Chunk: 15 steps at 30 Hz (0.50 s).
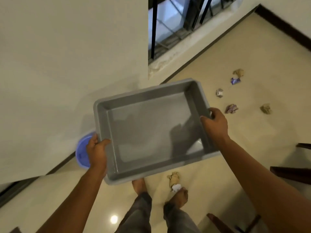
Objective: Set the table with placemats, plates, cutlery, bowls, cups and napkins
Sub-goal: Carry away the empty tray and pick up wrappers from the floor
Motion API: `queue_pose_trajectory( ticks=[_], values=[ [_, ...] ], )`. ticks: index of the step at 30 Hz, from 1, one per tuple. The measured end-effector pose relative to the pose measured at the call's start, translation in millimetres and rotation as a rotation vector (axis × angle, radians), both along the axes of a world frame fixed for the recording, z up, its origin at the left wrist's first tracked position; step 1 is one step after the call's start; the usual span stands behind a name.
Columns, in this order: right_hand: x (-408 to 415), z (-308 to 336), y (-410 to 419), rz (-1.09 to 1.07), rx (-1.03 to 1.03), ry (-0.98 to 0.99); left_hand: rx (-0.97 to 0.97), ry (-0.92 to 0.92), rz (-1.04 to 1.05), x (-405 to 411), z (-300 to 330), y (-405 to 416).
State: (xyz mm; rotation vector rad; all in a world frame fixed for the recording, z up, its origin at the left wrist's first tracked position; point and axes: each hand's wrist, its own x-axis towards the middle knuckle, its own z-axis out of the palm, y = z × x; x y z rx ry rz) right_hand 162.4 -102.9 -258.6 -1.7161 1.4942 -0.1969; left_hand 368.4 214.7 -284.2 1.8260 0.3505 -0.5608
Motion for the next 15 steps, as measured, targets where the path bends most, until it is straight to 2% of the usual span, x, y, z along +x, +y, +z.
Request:
queue_pose_trajectory(
  ticks=[4,8,15],
  values=[
    [20.0,-56.2,-8.6,0.027,0.025,0.057,-0.077,0.032,0.132,7.4,-63.5,-0.2],
    [27.2,-94.1,-4.8,0.021,0.029,0.118,-0.187,0.061,0.13,16.3,-119.6,3.1],
    [41.6,-138.7,-15.6,0.057,0.014,0.111,-0.217,0.094,0.08,23.1,-158.3,1.5]
  ],
)
